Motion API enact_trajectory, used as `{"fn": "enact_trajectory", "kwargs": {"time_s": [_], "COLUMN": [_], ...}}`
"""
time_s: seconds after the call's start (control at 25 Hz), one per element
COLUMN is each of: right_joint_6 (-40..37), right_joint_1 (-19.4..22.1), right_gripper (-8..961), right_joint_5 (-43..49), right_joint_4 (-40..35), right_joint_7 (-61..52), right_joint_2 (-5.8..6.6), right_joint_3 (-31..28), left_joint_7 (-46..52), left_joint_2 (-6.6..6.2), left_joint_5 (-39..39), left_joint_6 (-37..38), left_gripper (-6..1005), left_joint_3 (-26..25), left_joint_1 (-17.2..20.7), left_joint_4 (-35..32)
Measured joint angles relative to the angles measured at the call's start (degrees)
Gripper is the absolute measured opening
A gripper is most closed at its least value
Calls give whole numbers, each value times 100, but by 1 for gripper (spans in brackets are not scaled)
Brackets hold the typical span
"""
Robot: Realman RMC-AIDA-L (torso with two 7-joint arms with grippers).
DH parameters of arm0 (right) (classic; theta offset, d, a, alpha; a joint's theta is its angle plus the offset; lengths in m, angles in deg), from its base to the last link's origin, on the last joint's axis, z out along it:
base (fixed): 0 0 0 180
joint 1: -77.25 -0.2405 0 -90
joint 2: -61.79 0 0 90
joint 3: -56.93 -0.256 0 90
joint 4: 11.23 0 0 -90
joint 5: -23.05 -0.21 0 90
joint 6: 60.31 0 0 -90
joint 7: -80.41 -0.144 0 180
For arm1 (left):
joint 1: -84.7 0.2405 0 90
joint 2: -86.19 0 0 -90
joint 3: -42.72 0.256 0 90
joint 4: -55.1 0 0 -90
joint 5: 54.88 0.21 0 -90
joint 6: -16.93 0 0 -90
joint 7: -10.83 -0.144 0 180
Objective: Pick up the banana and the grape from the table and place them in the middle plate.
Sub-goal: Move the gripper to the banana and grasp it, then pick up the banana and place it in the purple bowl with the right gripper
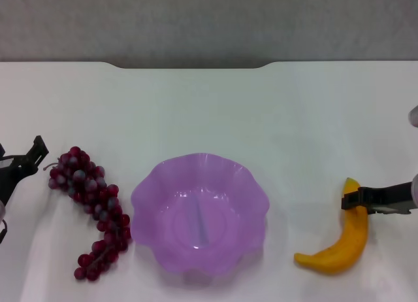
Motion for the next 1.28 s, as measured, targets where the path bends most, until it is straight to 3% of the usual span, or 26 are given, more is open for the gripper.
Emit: {"fn": "enact_trajectory", "kwargs": {"time_s": [0.32, 0.64, 1.04, 1.28], "right_joint_6": [210, 933, 1086, 1465], "right_joint_1": [245, 650, 890, 1137], "right_gripper": [536, 524, 506, 505], "right_joint_5": [-9, -15, -2, -1], "right_joint_4": [628, 1901, 2643, 3511], "right_joint_7": [-68, -190, -263, -314], "right_joint_2": [-18, -26, -35, -35], "right_joint_3": [154, 184, 527, 636], "left_joint_7": [0, 0, 0, 0], "left_joint_2": [0, -16, -18, -18], "left_joint_5": [-7, -26, -30, -43], "left_joint_6": [0, 0, 0, 0], "left_gripper": [882, 882, 882, 883], "left_joint_3": [0, -37, -44, -53], "left_joint_1": [21, 32, 31, 24], "left_joint_4": [0, 13, 55, 60]}}
